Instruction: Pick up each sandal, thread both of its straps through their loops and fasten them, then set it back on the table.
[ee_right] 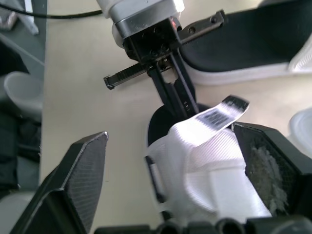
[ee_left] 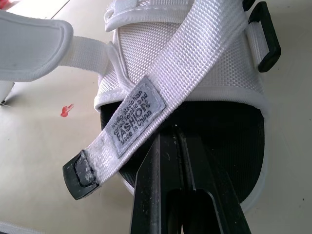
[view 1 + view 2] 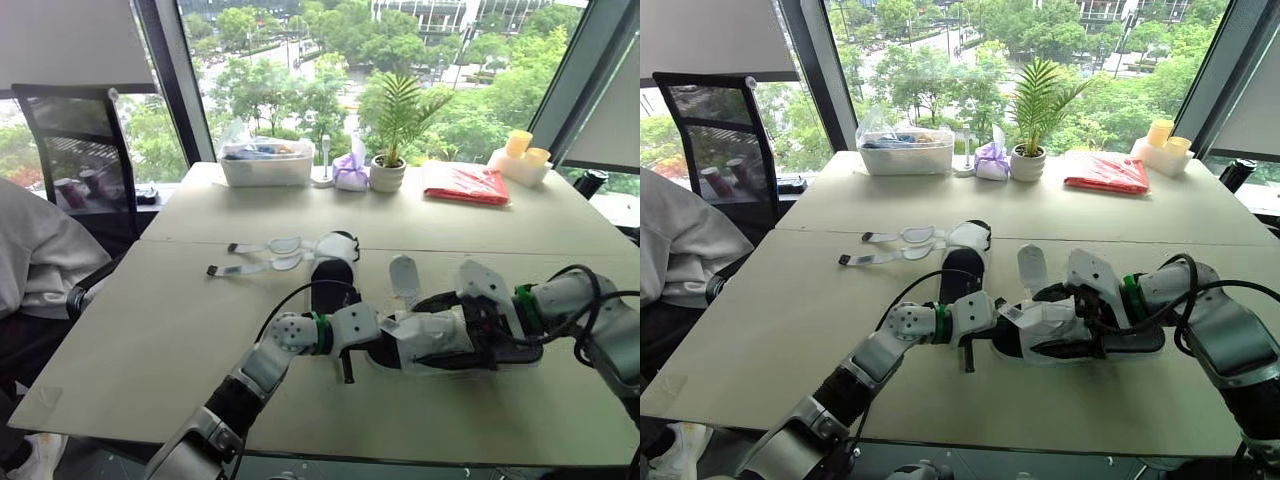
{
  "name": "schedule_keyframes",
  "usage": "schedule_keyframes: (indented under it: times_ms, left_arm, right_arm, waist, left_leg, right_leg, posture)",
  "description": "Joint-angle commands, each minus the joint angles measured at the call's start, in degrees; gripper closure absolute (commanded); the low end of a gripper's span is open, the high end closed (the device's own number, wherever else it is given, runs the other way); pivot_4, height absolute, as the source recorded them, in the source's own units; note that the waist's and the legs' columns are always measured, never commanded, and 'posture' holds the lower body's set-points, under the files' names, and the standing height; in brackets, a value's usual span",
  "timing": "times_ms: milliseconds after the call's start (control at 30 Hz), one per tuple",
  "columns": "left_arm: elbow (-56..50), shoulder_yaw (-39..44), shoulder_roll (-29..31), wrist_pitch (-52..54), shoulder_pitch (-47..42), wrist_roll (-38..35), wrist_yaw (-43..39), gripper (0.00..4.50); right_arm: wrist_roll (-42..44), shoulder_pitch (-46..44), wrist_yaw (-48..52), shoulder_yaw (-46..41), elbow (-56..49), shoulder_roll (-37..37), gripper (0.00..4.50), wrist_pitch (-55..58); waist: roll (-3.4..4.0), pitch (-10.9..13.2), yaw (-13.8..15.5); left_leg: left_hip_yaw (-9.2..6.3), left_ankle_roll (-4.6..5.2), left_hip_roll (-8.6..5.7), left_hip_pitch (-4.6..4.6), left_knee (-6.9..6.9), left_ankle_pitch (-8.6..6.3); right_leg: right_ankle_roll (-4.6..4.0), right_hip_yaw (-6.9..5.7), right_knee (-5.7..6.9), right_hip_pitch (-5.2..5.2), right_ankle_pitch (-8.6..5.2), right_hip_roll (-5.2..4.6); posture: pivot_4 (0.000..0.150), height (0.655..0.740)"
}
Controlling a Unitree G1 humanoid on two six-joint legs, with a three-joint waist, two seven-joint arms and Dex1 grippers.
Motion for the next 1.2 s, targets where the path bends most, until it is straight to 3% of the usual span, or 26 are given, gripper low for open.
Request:
schedule_keyframes:
  times_ms: [33,233,667,933,1200]
  left_arm:
    - [1.82,-1.18,0.07,0.44,0.34,0.44,-1.04,4.50]
    - [3.39,-1.13,-0.98,-0.31,-0.43,0.60,-0.56,4.50]
    - [2.02,-0.74,-1.25,0.14,1.05,0.92,1.13,4.50]
    - [1.47,-0.61,-1.32,0.53,1.57,0.80,2.04,4.50]
    - [1.74,-0.44,-1.65,0.46,1.52,0.72,2.94,4.50]
  right_arm:
    - [8.11,-4.88,-3.76,-4.57,-2.04,-0.81,0.02,13.94]
    - [10.62,-10.43,-2.49,0.98,0.22,-4.49,0.02,23.14]
    - [4.84,-19.43,3.41,15.57,8.52,-5.24,0.02,21.96]
    - [5.56,-20.44,8.25,18.07,6.59,-6.39,0.02,23.12]
    - [6.46,-23.41,7.06,18.98,9.71,-2.12,0.02,27.96]
  waist:
    - [0.01,-0.01,-0.04]
    - [0.02,-0.07,0.21]
    - [0.01,-0.07,0.26]
    - [0.01,-0.07,0.22]
    - [0.02,-0.08,0.16]
  left_leg:
    - [0.00,0.00,0.00,0.09,0.01,0.00]
    - [0.00,0.01,0.01,0.17,-0.02,0.00]
    - [0.05,0.02,0.00,0.09,0.00,-0.01]
    - [0.05,0.01,0.00,0.08,-0.01,-0.02]
    - [0.05,0.01,0.00,0.09,-0.01,-0.02]
  right_leg:
    - [-0.03,0.00,0.00,0.03,0.04,-0.02]
    - [-0.24,-0.03,-0.06,0.07,-0.05,-0.06]
    - [-0.15,-0.03,-0.08,0.01,0.00,-0.10]
    - [-0.13,-0.02,-0.08,-0.01,0.02,-0.10]
    - [-0.14,-0.02,-0.08,-0.01,0.01,-0.10]
  posture:
    - [0.150,0.7388]
    - [0.150,0.7388]
    - [0.150,0.7388]
    - [0.150,0.7388]
    - [0.150,0.7388]
